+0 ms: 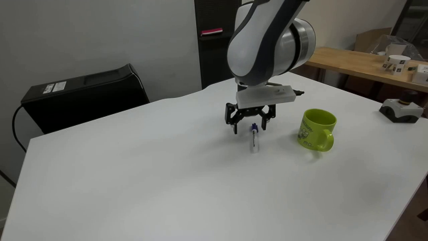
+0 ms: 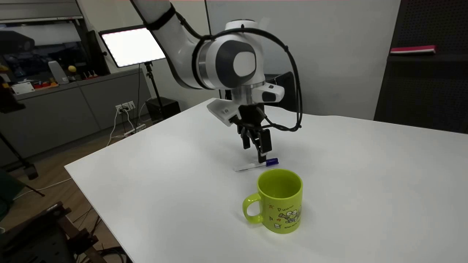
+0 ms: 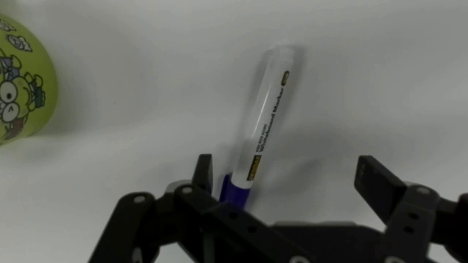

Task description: Put the marker in the mug

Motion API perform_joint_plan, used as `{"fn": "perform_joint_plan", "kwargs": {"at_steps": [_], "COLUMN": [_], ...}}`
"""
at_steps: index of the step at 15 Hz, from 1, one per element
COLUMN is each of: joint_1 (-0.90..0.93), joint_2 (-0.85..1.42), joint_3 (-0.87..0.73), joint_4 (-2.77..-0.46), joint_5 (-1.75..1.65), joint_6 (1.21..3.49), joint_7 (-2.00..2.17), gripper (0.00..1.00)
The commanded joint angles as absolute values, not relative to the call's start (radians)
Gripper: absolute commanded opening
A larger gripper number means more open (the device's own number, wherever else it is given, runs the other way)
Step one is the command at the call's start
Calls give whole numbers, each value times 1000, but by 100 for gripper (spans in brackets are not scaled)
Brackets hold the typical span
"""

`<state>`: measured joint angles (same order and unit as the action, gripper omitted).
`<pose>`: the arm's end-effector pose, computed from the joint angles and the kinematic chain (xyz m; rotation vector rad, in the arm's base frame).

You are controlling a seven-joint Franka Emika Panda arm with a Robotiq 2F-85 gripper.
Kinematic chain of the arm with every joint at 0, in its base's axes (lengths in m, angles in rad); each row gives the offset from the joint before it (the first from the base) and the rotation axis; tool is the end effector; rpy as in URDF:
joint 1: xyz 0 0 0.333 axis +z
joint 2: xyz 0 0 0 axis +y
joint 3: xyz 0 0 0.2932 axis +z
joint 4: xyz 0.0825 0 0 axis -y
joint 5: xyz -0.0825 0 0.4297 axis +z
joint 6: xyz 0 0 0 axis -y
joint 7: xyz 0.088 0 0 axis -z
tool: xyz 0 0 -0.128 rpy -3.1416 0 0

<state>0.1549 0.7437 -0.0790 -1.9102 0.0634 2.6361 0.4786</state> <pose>0.6184 0.0424 0.0239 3.0407 -0.6768 -0.0118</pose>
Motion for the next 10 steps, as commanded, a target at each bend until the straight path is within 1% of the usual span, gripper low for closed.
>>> {"fn": "perform_joint_plan", "kwargs": {"at_steps": [1,10], "joint_1": [175,191], "joint_2": [781,818], "joint_3": [-96,-107], "joint_4": [-1875,-1863], "joint_5": [86,101], "joint_6": [2651,2671], "joint_7": [506,510], "gripper": [100,100]}}
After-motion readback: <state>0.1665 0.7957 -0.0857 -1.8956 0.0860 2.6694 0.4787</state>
